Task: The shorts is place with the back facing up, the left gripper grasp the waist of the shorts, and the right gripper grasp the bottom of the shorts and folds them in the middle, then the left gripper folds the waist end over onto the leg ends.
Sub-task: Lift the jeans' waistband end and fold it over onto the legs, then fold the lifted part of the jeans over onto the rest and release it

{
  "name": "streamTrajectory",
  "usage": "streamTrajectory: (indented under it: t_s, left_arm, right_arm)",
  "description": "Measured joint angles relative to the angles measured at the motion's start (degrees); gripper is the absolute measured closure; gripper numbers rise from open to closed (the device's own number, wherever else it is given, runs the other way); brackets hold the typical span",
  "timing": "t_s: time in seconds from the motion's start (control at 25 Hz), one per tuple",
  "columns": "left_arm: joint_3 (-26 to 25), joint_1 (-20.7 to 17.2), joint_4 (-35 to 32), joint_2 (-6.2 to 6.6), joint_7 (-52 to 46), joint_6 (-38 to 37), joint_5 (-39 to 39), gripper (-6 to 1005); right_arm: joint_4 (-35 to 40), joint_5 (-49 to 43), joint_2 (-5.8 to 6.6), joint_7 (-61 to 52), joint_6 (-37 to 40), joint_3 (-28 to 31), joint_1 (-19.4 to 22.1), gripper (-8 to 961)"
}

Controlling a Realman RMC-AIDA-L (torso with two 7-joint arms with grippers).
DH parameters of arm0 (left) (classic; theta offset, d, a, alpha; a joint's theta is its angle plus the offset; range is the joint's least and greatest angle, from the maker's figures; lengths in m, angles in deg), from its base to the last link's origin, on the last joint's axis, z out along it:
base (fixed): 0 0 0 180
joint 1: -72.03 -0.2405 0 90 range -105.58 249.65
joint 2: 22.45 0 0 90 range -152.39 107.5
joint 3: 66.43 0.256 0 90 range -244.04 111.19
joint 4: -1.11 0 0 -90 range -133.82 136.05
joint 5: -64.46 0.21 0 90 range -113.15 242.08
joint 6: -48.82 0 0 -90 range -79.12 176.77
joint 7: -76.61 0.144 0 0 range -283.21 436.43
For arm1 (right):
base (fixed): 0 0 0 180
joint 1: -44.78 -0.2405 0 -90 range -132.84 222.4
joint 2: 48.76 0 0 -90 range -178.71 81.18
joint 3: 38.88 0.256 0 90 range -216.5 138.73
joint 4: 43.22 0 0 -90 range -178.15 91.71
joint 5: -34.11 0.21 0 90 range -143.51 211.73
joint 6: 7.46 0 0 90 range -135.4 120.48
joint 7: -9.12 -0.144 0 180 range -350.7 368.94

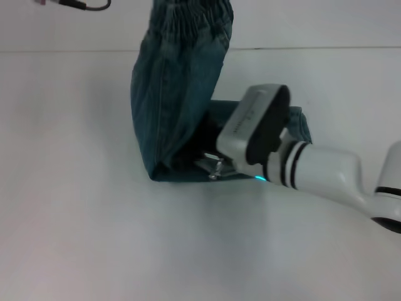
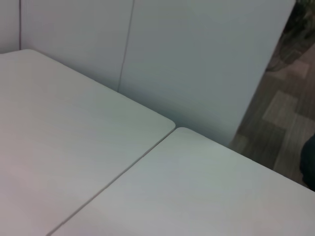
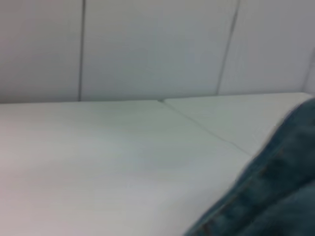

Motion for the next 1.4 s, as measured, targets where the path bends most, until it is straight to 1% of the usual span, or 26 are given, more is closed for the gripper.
streamTrajectory:
  t_s: [0.24, 0.44, 0.56, 0.68, 0.72, 0.8, 0.88, 0.96, 1.08, 1.16, 1.36, 1.4]
  left_arm:
    - [2.84, -2.47, 0.16, -1.67, 0.32, 2.2, -0.04, 962]
    - [3.62, -3.6, 0.23, -3.72, 0.99, 3.78, -0.09, 961]
    - [4.2, -3.83, 1.01, -5.12, 1.81, 5.51, -0.1, 962]
    - [6.11, -4.0, 1.85, -6.91, 2.35, 7.99, -0.12, 961]
    - [7.24, -4.1, 2.26, -7.35, 2.42, 9.15, -0.38, 961]
    - [10.72, -4.28, 4.54, -7.78, 2.45, 12.03, -1.94, 960]
    - [14.67, -4.34, 8.05, -7.87, 2.73, 15.68, -4.54, 959]
    - [18.95, -4.39, 12.01, -7.88, 3.64, 19.63, -7.52, 958]
    - [24.68, -4.34, 16.26, -8.03, 4.92, 24.11, -11.8, 949]
    - [28.27, -4.44, 17.68, -8.19, 5.43, 26.56, -14.62, 933]
    - [37.68, -7.13, 18.87, -8.29, 5.79, 37.04, -23.02, 894]
    - [38.7, -7.92, 18.75, -8.29, 5.82, 38.57, -23.94, 846]
  right_arm:
    - [6.41, -0.26, 0.77, -5.41, 9.41, -0.72, 5.9, 950]
    - [14.54, 0.58, 1.06, -12.77, 17.93, -0.02, 10.97, 951]
    - [19.09, 4.71, 1.29, -15.1, 22.55, 2.63, 13.89, 951]
    - [21.49, 10.62, 1.42, -15.94, 24.49, 4.35, 15.47, 951]
    - [22.28, 13.53, 1.45, -16.08, 24.99, 4.83, 16.01, 950]
    - [23.19, 18.21, 1.46, -16.15, 25.62, 5.3, 16.68, 950]
    - [23.85, 22.23, 1.49, -16.16, 25.93, 5.42, 17.14, 950]
    - [24.14, 24.39, 1.58, -16.17, 25.98, 5.43, 17.24, 951]
    - [24.38, 26.35, 1.66, -16.17, 26.12, 5.45, 17.27, 951]
    - [24.46, 27.08, 1.66, -16.16, 26.21, 5.47, 17.27, 950]
    - [24.49, 27.5, 1.6, -17.0, 26.26, 4.97, 16.92, 950]
    - [24.58, 27.37, 1.62, -17.71, 26.26, 4.51, 16.85, 950]
